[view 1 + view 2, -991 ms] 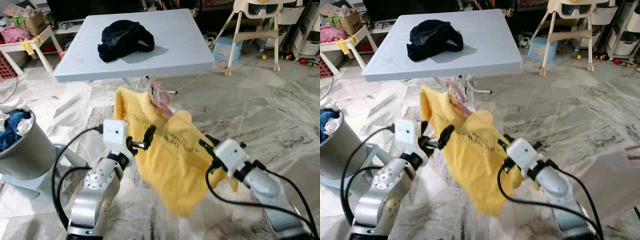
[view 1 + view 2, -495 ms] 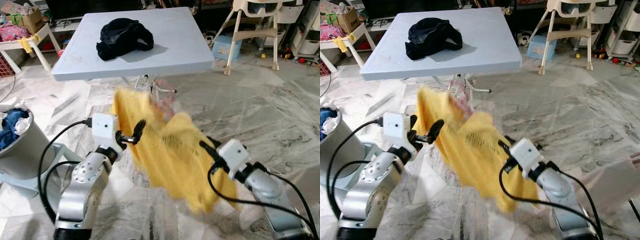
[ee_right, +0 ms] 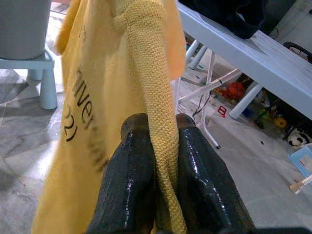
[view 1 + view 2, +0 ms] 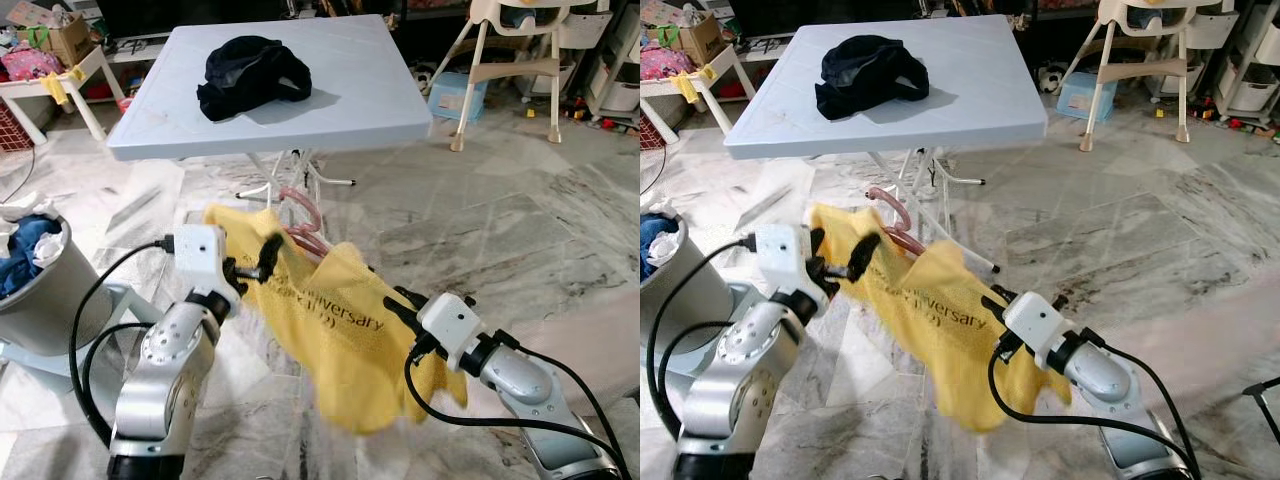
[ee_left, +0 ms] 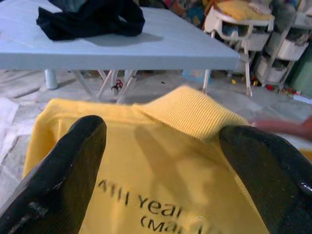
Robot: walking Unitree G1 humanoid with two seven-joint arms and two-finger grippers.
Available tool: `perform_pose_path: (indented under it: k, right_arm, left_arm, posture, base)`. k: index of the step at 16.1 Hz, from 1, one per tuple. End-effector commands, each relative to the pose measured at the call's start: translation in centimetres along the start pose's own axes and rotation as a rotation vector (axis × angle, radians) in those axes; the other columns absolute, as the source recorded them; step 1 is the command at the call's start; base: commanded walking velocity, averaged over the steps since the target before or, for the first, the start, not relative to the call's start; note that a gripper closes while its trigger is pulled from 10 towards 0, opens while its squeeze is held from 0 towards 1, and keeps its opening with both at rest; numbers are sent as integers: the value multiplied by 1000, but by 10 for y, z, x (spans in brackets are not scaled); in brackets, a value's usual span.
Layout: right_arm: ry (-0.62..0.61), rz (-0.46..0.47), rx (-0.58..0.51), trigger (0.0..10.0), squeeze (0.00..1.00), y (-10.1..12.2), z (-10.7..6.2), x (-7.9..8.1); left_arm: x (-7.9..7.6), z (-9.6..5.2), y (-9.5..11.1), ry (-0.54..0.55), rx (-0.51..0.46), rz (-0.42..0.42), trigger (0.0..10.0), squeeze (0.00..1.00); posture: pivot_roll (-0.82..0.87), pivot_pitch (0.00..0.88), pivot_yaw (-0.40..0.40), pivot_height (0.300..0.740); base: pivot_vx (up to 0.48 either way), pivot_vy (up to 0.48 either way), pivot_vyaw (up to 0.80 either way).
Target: Hang hanger
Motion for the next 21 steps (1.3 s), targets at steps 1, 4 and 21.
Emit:
perform_pose_path:
  k: [1,4,21]
  right_arm:
    - [17,-17,-53,10000,0,9,2,0]
    - [16,-31,-47,10000,0,7,2,2]
    - [-197,131,-106,10000,0,21,-3,-26]
  left_arm:
    - [4,0,8,15,-22,-4,10000,0]
    - [7,0,9,32,-30,-28,10000,0]
    - [33,-6,-21,144,47,18,10000,0]
  posture:
    - [-44,46,45,740]
    - [-50,47,50,740]
    - [-80,76,51,740]
  base:
    - [0,0,0]
    - [0,0,0]
    - [0,0,0]
Point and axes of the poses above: a point about 5 cm out from each wrist's last joint towards the gripper, its own z axis pointing out of the wrist towards the gripper, its own y axis along the axis of the wrist's last joint, x = y × z, the point moved 2 cm from there along z, pointing out of the wrist towards the gripper, and after that the axes turned 4 degrees about z, right-handed, at the moved point
